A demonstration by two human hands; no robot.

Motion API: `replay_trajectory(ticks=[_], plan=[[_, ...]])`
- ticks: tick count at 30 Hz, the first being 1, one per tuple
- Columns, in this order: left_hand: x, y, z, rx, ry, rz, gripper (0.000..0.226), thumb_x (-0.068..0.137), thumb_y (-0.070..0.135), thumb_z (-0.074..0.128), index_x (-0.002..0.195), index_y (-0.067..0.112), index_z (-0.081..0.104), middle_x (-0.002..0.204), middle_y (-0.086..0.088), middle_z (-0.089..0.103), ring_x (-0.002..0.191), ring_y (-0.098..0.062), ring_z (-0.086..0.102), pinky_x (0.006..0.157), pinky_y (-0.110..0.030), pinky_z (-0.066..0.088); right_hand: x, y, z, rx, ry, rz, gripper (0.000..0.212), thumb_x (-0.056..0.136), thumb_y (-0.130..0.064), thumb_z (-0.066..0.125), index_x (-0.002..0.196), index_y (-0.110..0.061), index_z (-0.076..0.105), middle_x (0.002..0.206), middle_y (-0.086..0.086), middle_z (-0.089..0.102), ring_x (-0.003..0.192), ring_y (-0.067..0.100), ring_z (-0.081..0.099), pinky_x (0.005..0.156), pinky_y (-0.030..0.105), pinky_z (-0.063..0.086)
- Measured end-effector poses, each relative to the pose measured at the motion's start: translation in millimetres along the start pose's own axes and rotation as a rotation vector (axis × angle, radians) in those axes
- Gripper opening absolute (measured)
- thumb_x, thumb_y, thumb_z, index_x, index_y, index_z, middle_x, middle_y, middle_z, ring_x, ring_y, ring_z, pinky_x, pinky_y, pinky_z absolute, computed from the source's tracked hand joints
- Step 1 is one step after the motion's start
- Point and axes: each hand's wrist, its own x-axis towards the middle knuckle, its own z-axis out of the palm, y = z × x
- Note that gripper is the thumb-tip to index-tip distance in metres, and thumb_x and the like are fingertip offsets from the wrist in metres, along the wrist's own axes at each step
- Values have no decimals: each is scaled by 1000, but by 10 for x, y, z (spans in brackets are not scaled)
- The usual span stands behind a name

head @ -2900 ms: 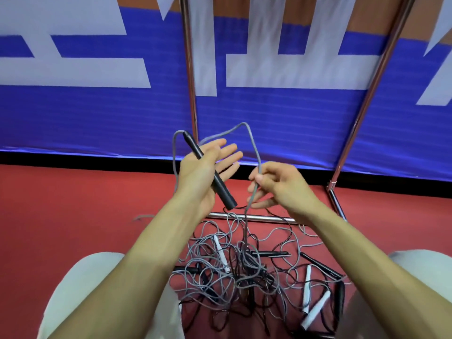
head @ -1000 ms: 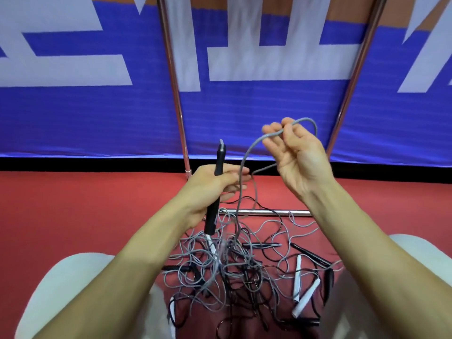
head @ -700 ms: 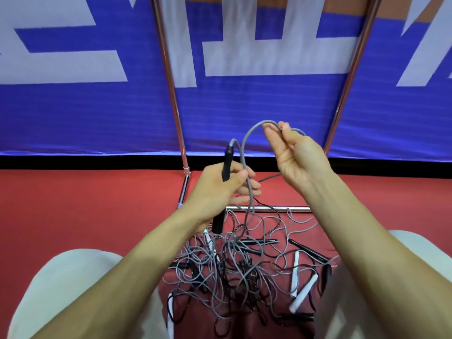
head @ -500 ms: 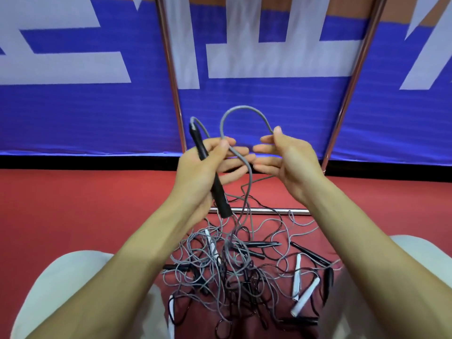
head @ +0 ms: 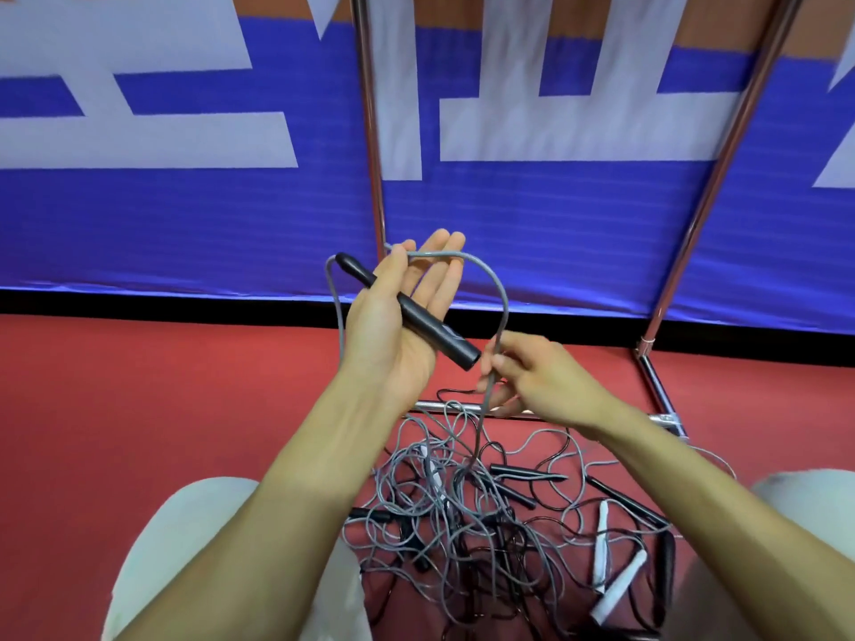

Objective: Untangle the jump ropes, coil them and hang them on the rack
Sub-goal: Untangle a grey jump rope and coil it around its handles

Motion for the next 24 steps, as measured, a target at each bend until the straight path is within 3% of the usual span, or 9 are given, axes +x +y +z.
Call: replay_trajectory(ticks=[2, 5, 10, 14, 17, 19, 21, 23, 24], plan=[[33, -37, -33, 144, 16, 26, 25, 103, 15, 44, 118, -2, 54, 116, -18, 69, 101, -25, 71, 83, -32, 59, -13, -59, -64, 172, 90, -16, 27, 101, -2, 34, 83, -11, 52, 77, 15, 65, 55, 21, 65, 57, 32, 59], [28, -148, -61, 415, 58, 4, 18, 101, 9, 48, 113, 4, 61, 118, -14, 68, 103, -25, 70, 85, -30, 58, -52, -155, -172, 404, 165, -76, 24, 102, -3, 33, 88, -8, 52, 70, 16, 63, 51, 24, 66, 52, 33, 59], [-40, -329, -90, 881, -66, -224, 25, 99, 2, 45, 107, 9, 68, 120, -11, 69, 110, -22, 67, 101, -33, 48, -102, -246, -409, 741, 286, -94, 23, 103, -4, 32, 88, -7, 49, 59, 9, 65, 49, 23, 66, 46, 27, 55], [-48, -453, -156, 1154, -244, -309, 26, 97, 1, 49, 114, 7, 68, 115, -4, 71, 101, -12, 69, 79, -12, 49, -154, -301, -538, 1005, 324, -22, 21, 102, -3, 34, 88, -5, 49, 56, 8, 65, 48, 22, 67, 45, 23, 52], [-59, -542, -195, 1308, -298, -310, 22, 97, 6, 54, 112, 8, 70, 111, -1, 72, 93, -1, 66, 72, -7, 45, -170, -310, -637, 1258, 393, 6, 19, 100, 2, 36, 87, 0, 50, 74, 14, 60, 47, 21, 66, 44, 21, 52], [-79, -590, -226, 1417, -331, -245, 19, 97, 10, 56, 105, 6, 73, 106, 0, 74, 94, -3, 66, 81, -12, 48, -144, -274, -655, 1357, 421, 19, 19, 100, 3, 34, 90, 2, 50, 83, 17, 58, 49, 22, 67, 46, 23, 53], [-116, -653, -230, 1417, -328, -189, 18, 97, 10, 57, 92, 10, 74, 92, 2, 75, 90, -12, 66, 90, -28, 50, -113, -205, -648, 1384, 435, 29, 18, 100, 4, 32, 92, 2, 49, 85, 20, 59, 52, 24, 69, 50, 25, 55], [-154, -692, -204, 1371, -320, -162, 20, 97, 10, 57, 86, 18, 72, 84, 0, 76, 84, -17, 65, 85, -37, 53, -82, -153, -626, 1349, 447, 50, 17, 99, 4, 34, 92, 3, 49, 80, 22, 62, 57, 26, 70, 56, 28, 58], [-169, -698, -183, 1339, -309, -147, 21, 97, 11, 56, 85, 19, 70, 83, -1, 76, 83, -15, 68, 82, -34, 55, -71, -137, -615, 1324, 442, 64, 16, 99, 4, 37, 91, 4, 51, 77, 22, 63, 58, 26, 70, 60, 30, 59]])
